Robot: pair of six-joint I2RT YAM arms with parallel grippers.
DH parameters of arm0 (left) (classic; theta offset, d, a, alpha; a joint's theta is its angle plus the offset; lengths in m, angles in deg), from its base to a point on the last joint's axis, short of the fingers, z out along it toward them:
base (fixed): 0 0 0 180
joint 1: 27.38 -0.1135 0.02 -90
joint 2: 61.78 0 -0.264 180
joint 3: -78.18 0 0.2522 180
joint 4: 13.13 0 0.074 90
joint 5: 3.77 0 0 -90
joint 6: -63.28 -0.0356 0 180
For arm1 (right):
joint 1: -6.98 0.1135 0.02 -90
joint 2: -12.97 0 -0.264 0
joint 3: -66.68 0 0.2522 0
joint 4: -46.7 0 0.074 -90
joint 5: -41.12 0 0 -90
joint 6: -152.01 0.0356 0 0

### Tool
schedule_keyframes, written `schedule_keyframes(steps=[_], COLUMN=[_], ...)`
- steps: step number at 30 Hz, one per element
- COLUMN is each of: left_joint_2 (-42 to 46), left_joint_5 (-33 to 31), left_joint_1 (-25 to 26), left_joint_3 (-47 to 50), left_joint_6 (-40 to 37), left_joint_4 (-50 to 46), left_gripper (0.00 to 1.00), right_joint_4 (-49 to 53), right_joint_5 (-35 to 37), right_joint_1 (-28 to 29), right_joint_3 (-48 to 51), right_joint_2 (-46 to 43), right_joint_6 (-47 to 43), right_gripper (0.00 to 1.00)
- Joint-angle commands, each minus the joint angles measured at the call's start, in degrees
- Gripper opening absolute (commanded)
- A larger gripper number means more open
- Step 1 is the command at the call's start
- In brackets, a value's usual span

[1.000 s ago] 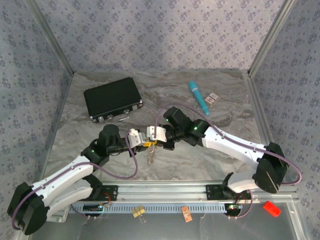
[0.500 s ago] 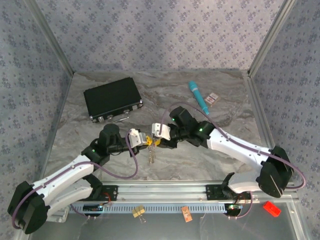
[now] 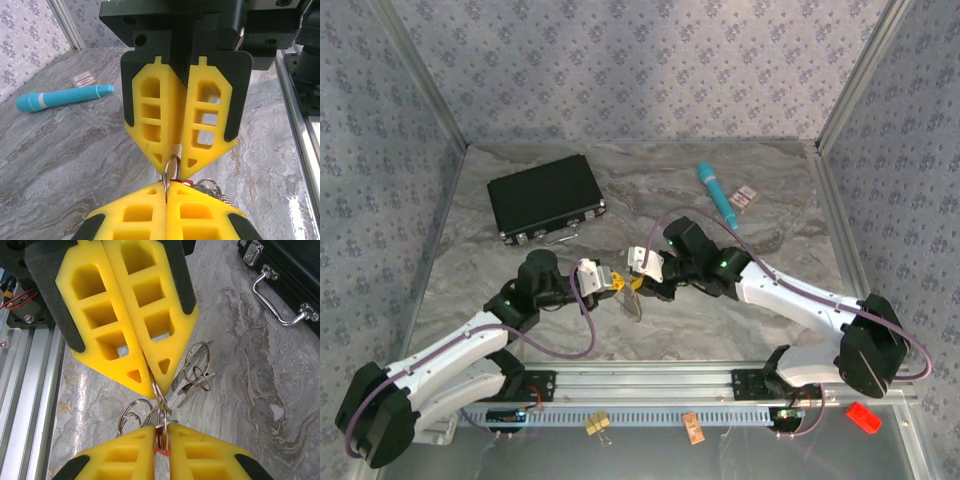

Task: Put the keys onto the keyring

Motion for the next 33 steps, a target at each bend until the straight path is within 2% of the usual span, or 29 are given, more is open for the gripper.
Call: schedule_keyframes(steps=[1,4,16,17,19,22,33], left_joint_2=[1.1,1.1,1.3,1.3,1.2,1.0,0.6], left_joint_5=[2.1,2.5,3.8,3.8,3.8,3.8,4.1], left_joint_1=[0.1,0.1,0.2,0.2,0.2,0.2,0.2], left_joint_3=[0.0,0.0,-0.1,0.1,0.4,1.0,1.2], left_joint_6=[-0.7,-0.8,0.7,0.8,0.8,0.9,1.8], left_joint_4=[1.9,1.9,4.9,5.1,5.2,5.7,6.6], left_gripper=[0.0,0.0,0.0,0.0,0.0,0.0,0.0], right_joint_4=[0.1,0.8,4.9,4.7,3.6,1.8,-6.1], right_joint_5=[-1.3,-1.3,-2.5,-2.5,-1.9,-1.7,-2.8], right_joint_1=[-0.4,-0.6,0.0,0.0,-0.2,-0.4,-0.3], right_joint_3=[0.1,-0.1,-5.0,-4.9,-4.0,-2.2,2.9], right_joint_2=[-1.2,-0.6,8.2,8.0,7.0,4.7,-1.4], right_joint_6=[1.0,1.4,3.5,3.5,3.8,3.8,3.2], right_gripper=[0.13,0.0,0.0,0.02,0.14,0.25,0.27])
